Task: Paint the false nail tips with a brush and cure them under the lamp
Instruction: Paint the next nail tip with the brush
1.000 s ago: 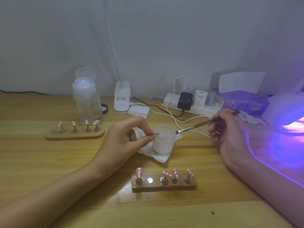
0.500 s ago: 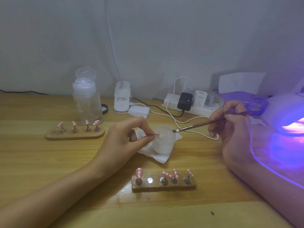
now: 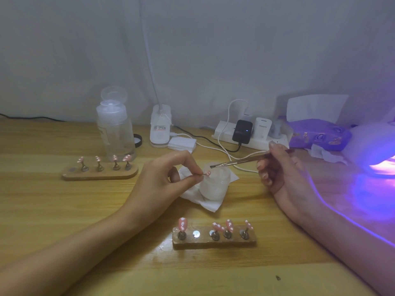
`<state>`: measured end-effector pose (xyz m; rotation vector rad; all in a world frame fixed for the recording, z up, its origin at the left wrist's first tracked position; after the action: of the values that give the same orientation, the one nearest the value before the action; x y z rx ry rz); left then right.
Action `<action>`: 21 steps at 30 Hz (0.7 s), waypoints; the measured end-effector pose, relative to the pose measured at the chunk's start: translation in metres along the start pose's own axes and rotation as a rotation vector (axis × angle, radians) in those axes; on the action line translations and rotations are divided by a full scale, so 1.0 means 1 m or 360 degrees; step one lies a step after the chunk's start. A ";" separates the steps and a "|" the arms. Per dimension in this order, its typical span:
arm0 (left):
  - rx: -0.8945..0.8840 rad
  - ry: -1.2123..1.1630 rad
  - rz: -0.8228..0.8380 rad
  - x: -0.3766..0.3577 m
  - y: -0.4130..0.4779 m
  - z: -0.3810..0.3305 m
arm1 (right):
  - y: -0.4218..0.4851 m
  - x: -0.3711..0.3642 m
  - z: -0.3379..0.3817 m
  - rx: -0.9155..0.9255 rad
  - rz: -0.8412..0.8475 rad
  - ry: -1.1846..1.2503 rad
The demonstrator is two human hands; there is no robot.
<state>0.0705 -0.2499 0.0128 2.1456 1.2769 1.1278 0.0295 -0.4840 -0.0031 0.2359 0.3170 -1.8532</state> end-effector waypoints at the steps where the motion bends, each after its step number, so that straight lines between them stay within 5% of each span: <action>1: 0.0006 -0.0016 -0.0006 0.000 0.000 0.000 | 0.000 0.001 0.000 -0.0009 0.0002 0.0008; 21: 0.0006 -0.0046 0.0000 -0.001 0.000 0.002 | -0.007 -0.009 0.003 0.0062 0.0062 -0.0118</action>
<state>0.0715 -0.2507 0.0111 2.1565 1.2674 1.0908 0.0260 -0.4746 0.0030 0.1982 0.2240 -1.8259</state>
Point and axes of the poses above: each hand's wrist, its own y-axis towards the middle knuckle, its own x-axis out of the back of the hand, z = x × y, the point moved 7 cm from there along y, towards the middle knuckle, and after that the axes turned 15 degrees about -x, right-handed, at the moved point
